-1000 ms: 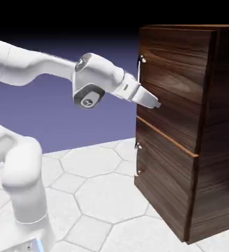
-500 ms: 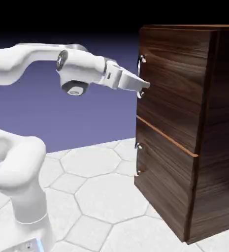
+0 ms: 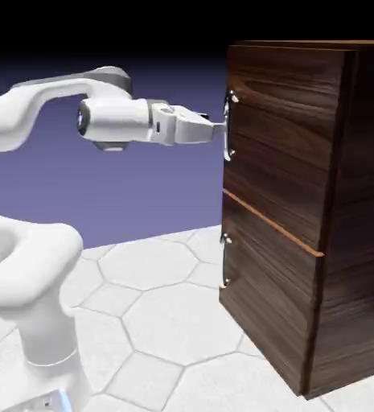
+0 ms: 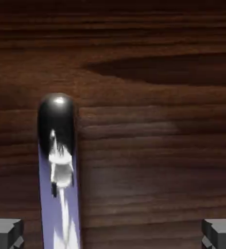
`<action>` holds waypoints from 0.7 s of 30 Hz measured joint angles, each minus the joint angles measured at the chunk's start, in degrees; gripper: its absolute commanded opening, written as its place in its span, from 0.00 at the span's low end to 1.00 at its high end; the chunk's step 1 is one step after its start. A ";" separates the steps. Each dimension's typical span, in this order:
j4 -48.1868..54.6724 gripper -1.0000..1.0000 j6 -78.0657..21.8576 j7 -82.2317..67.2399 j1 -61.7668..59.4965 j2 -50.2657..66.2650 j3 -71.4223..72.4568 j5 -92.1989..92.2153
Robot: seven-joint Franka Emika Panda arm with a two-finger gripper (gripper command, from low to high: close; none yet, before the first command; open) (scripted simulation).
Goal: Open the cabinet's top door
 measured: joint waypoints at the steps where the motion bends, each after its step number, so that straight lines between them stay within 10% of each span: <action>1: 0.24 0.50 -0.07 -1.48 -0.73 -0.74 1.04 2.49; 12: 6.69 0.50 -5.17 -9.81 -14.27 -2.47 9.22 17.78; 13: 7.25 0.00 -5.66 -10.00 -15.33 -2.31 9.59 18.22; 21: -3.85 0.00 -14.30 -12.45 -2.87 -5.54 -0.66 13.14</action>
